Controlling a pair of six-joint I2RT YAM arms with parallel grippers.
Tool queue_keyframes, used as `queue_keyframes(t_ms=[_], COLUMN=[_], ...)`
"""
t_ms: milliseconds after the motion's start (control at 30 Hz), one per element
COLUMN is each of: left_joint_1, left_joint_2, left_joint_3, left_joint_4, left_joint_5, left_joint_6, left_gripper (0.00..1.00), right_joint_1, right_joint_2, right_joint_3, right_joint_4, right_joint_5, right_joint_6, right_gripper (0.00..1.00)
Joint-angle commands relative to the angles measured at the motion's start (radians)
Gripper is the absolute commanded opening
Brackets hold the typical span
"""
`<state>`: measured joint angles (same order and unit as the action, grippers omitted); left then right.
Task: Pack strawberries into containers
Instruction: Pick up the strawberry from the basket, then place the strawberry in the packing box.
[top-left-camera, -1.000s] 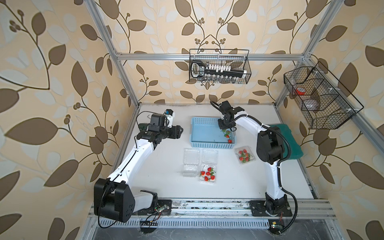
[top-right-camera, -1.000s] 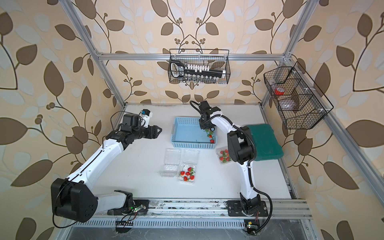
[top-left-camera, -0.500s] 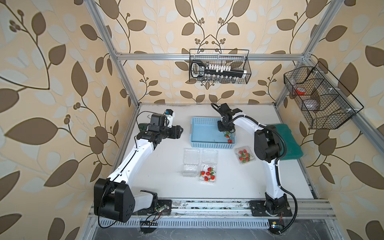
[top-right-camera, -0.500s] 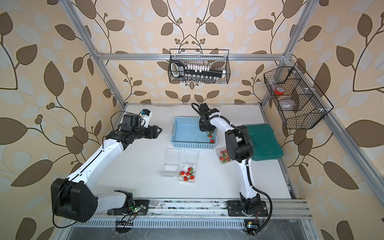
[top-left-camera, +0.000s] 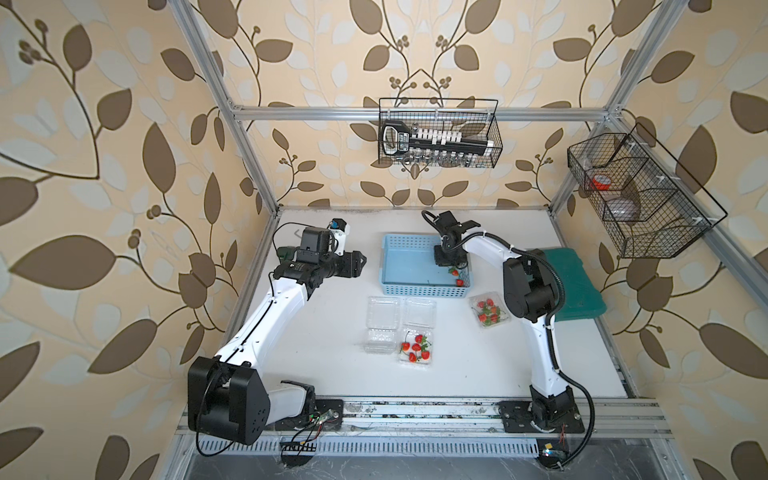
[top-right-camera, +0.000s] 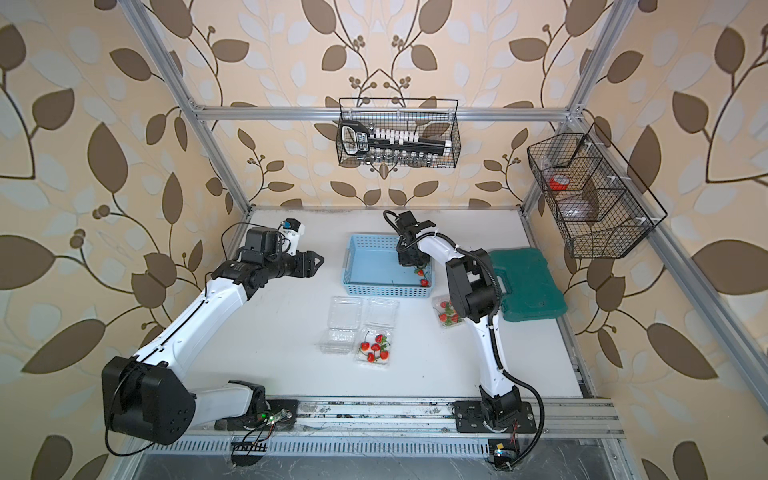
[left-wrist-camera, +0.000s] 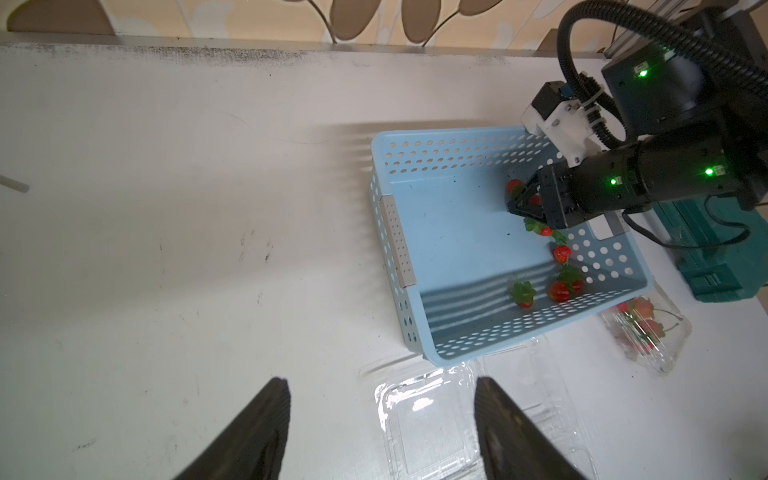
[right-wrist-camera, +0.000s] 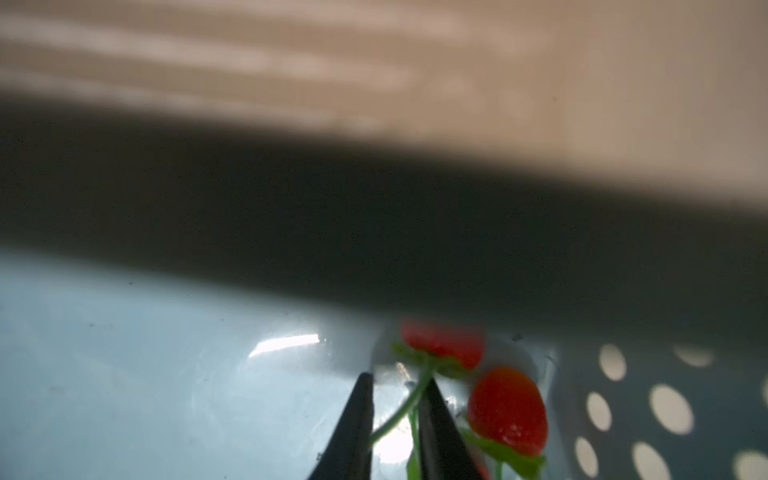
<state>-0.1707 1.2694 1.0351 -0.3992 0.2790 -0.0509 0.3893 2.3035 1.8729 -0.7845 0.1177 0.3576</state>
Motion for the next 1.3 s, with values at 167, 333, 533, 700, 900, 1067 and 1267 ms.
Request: queue_keyframes(t_ms=[167, 333, 533, 700, 900, 1067, 1267], left_joint_1=[-0.006, -0.006, -0.006, -0.006, -0.006, -0.006, -0.006], left_joint_2=[-0.023, -0.023, -0.026, -0.027, -0.026, -0.038, -0.041], left_joint_3=[-0.001, -0.001, -0.001, 0.0, 0.003, -0.003, -0.005], left_joint_4=[0.002, 0.003, 0.002, 0.003, 0.006, 0.006, 0.007], left_joint_5=[0.0, 0.0, -0.003, -0.003, 0.004, 0.001, -0.001], left_joint_6=[0.014, 0.013, 0.013, 0.012, 0.01, 0.006, 0.004], left_gripper=[0.72, 0.72, 0.72, 0.72, 0.72, 0.72, 0.72], right_joint_1=[-0.006, 0.009, 0.119, 0.275, 0.514, 0.61, 0.66], right_joint_2=[-0.069, -0.187, -0.425, -0.684, -0.832, -0.801, -0.721], right_joint_3=[0.002, -0.062, -0.26, -0.559, -0.815, -0.886, -0.87], right_joint_4=[-0.009, 0.02, 0.06, 0.137, 0.2, 0.254, 0.253], right_joint_5=[-0.007, -0.024, -0.049, -0.067, -0.06, -0.075, -0.062], right_joint_6=[-0.01, -0.038, -0.073, -0.007, 0.136, 0.198, 0.211], right_gripper=[0.0, 0.0, 0.0, 0.0, 0.0, 0.05, 0.26])
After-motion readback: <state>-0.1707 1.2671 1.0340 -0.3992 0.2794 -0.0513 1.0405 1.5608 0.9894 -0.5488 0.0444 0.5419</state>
